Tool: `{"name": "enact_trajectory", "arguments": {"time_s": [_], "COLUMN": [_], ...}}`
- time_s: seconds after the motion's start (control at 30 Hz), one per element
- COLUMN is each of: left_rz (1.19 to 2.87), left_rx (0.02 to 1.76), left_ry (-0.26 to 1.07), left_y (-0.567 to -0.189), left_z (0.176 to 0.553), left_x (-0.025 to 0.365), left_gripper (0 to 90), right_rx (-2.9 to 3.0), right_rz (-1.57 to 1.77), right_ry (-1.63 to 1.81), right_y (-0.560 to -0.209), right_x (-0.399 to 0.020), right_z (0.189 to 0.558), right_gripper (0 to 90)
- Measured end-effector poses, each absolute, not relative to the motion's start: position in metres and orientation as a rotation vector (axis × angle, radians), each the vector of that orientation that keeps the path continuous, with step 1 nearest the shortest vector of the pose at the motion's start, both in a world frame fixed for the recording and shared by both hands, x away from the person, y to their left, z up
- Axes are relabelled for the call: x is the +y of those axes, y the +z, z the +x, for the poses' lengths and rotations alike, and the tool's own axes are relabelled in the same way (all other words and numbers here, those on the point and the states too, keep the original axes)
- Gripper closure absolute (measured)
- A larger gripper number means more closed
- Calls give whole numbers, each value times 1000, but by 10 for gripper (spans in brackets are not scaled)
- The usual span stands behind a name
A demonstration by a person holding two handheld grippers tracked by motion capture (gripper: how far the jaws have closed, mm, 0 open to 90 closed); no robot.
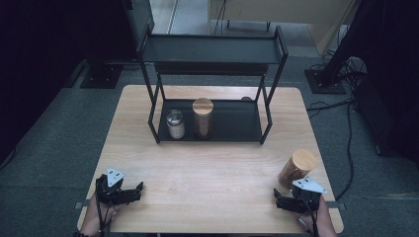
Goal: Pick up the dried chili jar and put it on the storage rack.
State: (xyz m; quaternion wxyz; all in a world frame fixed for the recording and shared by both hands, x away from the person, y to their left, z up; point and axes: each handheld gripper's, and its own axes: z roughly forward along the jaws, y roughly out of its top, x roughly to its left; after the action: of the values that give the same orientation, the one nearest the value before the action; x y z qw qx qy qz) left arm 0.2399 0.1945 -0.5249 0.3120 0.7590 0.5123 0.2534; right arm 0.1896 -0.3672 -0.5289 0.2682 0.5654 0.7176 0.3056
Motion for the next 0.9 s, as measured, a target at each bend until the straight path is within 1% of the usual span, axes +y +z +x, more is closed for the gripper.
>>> {"name": "enact_trajectory", "arguments": {"time_s": [0.1,0.23,0.43,0.83,0.9], "left_rz": [2004,2004,2003,2004,2003], "left_rx": [1350,1351,1352,1351,1352], "left_ry": [671,671,667,669,668], "left_y": [-525,-525,-525,-525,-525], "left_z": [240,240,240,240,240], "left_x": [194,194,195,195,195], "left_gripper": [5,5,5,5,5], "right_rx": [1926,1890,1878,1876,1869], "right_rz": [1512,1509,1506,1489,1487], "right_ry": [812,810,834,840,827], "right_y": [-529,-527,-522,-511,-509], "right_x": [-367,-367,-370,-371,-371], "right_z": [193,195,197,200,201], "right_gripper": [10,61,84,90,127]}}
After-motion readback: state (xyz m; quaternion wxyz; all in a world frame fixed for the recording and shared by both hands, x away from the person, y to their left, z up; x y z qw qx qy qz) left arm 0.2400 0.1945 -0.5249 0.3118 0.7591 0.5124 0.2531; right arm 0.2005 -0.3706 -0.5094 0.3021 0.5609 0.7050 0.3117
